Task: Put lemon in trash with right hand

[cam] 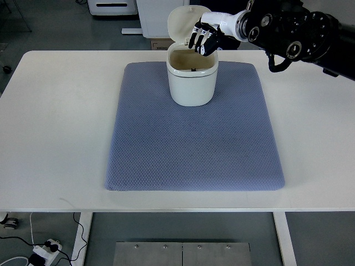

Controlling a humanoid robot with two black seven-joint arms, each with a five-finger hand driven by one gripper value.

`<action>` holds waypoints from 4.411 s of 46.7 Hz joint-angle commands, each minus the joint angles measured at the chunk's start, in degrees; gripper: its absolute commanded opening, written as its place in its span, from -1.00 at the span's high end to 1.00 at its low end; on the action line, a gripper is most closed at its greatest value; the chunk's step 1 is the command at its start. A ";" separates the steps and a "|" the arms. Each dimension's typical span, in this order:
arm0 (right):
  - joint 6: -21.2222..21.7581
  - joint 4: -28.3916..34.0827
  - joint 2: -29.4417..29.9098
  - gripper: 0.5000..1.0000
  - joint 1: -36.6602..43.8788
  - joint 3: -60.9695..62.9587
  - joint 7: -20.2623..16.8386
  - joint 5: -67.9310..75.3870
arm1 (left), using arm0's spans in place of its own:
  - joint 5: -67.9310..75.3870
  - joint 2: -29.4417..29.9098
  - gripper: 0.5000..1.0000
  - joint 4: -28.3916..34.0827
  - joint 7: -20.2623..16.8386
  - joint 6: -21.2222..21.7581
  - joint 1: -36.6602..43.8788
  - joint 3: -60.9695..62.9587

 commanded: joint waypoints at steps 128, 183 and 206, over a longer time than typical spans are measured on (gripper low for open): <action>0.39 -8.12 -11.22 -1.00 -43.71 87.92 1.42 -1.22 | 0.00 0.00 -1.00 0.04 -0.01 -0.01 0.00 0.00; -1.72 -10.32 -7.09 -1.00 -50.92 93.91 14.52 -8.96 | 0.00 0.00 -1.00 -0.04 -0.01 -0.01 0.00 0.00; -1.81 -10.32 -5.86 -1.00 -52.77 94.44 16.10 -8.87 | 0.00 0.00 -1.00 0.04 -0.01 -0.01 0.00 0.00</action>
